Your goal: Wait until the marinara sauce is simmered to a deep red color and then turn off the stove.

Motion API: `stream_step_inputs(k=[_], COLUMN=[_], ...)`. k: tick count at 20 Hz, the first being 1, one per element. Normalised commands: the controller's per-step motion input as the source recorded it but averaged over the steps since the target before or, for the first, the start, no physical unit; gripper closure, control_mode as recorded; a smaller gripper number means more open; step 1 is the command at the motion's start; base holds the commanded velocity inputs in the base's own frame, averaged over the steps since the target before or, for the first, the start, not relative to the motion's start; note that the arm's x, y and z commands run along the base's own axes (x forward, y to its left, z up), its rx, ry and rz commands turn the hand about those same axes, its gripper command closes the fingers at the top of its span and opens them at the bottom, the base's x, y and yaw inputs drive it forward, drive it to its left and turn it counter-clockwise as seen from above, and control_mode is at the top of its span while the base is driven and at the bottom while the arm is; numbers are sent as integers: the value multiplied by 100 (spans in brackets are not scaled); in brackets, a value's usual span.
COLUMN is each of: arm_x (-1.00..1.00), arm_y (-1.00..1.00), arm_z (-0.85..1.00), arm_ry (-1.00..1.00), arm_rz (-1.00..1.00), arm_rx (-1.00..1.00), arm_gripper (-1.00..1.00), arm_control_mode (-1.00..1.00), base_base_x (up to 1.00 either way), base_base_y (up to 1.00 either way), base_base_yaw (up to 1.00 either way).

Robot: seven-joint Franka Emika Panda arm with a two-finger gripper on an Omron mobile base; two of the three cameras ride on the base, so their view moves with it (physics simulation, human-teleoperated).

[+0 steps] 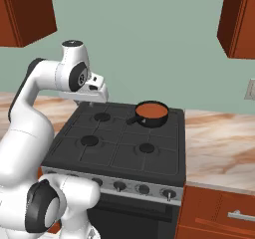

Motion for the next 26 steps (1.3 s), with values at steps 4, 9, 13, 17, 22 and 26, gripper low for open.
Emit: stream_step_inputs(k=[4,9,13,17,22,26], arm_x=[-1,0,0,0,0,0], arm_y=[0,0,0,0,0,0], arm_z=[0,0,0,0,0,0], arm_ry=[0,0,0,0,0,0], arm_rz=[0,0,0,0,0,0], arm_rx=[0,0,0,0,0,0], arm_gripper=[-100,-100,-100,-100,-100,-100], arm_control_mode=[100,100,100,100,100,100], base_base_x=[-1,0,0,0,3,4], base_base_y=[15,53,39,40,49,19], base_base_yaw=[-1,-2,0,0,-1,0])
